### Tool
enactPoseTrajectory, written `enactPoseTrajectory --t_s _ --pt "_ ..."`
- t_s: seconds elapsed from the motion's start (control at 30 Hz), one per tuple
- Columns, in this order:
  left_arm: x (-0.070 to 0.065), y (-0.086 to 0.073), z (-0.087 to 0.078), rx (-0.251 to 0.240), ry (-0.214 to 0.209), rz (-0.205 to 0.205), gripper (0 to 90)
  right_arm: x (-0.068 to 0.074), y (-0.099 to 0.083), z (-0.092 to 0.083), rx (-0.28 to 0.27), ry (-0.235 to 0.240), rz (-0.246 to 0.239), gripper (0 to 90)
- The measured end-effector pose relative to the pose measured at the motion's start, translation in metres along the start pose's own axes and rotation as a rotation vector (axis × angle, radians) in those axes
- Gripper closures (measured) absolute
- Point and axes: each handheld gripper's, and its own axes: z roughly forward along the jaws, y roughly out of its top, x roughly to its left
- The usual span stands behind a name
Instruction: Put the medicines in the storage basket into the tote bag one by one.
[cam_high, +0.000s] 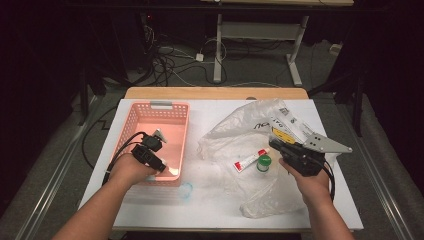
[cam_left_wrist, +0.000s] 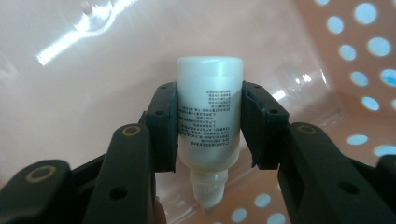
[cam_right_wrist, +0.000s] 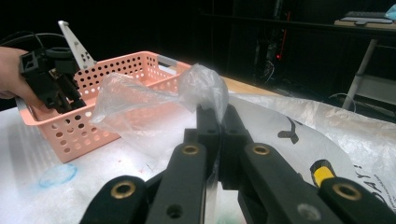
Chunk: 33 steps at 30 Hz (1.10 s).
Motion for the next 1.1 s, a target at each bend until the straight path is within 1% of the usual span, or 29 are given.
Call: enactPoseTrajectory --t_s 0.07,0.17,0.27,0.37,0.43,0.53,0.63,0.67,0.7,0.73,0.83,0.87,0.93,0.97,1.0,1.03,1.07,1.1 --pt "-0.002 -0.003 -0.002 -0.034 0.005 0.015 57.7 0.0 0.0 0.0 0.0 0.0 0.001 90.0" --pt "-0.002 -0.007 -0.006 -0.09 -0.004 0.014 57.7 0.0 0.0 0.001 -0.001 0.0 0.002 90.0" --pt "-0.005 -0.011 -0.009 -0.133 0.003 0.032 57.7 0.0 -0.001 0.001 0.002 -0.001 0.002 90.0" --pt "-0.008 -0.016 -0.013 -0.199 0.004 0.041 57.7 0.0 -0.001 0.001 0.002 -0.002 -0.001 90.0" --pt "-0.011 -0.02 -0.016 -0.248 0.037 0.051 57.7 0.0 -0.001 0.001 0.004 -0.002 0.001 90.0" --pt "-0.012 -0.027 -0.02 -0.344 0.02 0.031 57.7 -0.001 -0.001 0.002 0.003 0.0 0.009 90.0" --pt "-0.01 -0.033 -0.024 -0.43 -0.015 -0.003 57.7 -0.001 -0.001 0.002 0.003 0.001 0.008 90.0" --pt "-0.01 -0.035 -0.025 -0.453 -0.024 -0.008 57.8 -0.001 -0.001 0.002 0.002 0.002 0.01 90.0" --pt "-0.01 -0.036 -0.027 -0.465 -0.033 -0.005 57.7 0.0 -0.001 0.001 0.002 0.001 0.01 90.0" --pt "-0.011 -0.037 -0.028 -0.481 -0.033 0.005 57.7 0.0 -0.001 0.001 0.002 0.001 0.011 90.0" --pt "-0.017 -0.043 -0.032 -0.542 -0.048 0.013 57.7 0.0 0.001 -0.002 -0.006 0.0 0.005 90.0" --pt "-0.019 -0.045 -0.033 -0.563 -0.047 0.019 57.7 0.001 0.001 -0.003 -0.008 -0.002 0.01 90.0" --pt "-0.023 -0.047 -0.034 -0.595 -0.025 0.038 57.7 0.001 0.002 -0.004 -0.013 -0.002 0.007 90.0" --pt "-0.025 -0.048 -0.033 -0.618 -0.033 0.033 57.7 0.001 0.001 -0.003 -0.011 -0.002 0.007 90.0" --pt "-0.026 -0.049 -0.033 -0.633 -0.03 0.031 57.7 0.001 0.001 -0.003 -0.007 -0.002 0.006 90.0" --pt "-0.028 -0.049 -0.033 -0.641 -0.006 0.04 57.7 0.001 0.0 -0.002 -0.007 -0.001 0.006 90.0" --pt "-0.03 -0.05 -0.032 -0.648 0.005 0.047 57.7 0.002 0.0 -0.002 -0.006 -0.003 0.009 90.0" --pt "-0.031 -0.052 -0.032 -0.669 0.001 0.042 57.7 0.002 -0.001 -0.002 -0.004 -0.003 0.006 90.0"
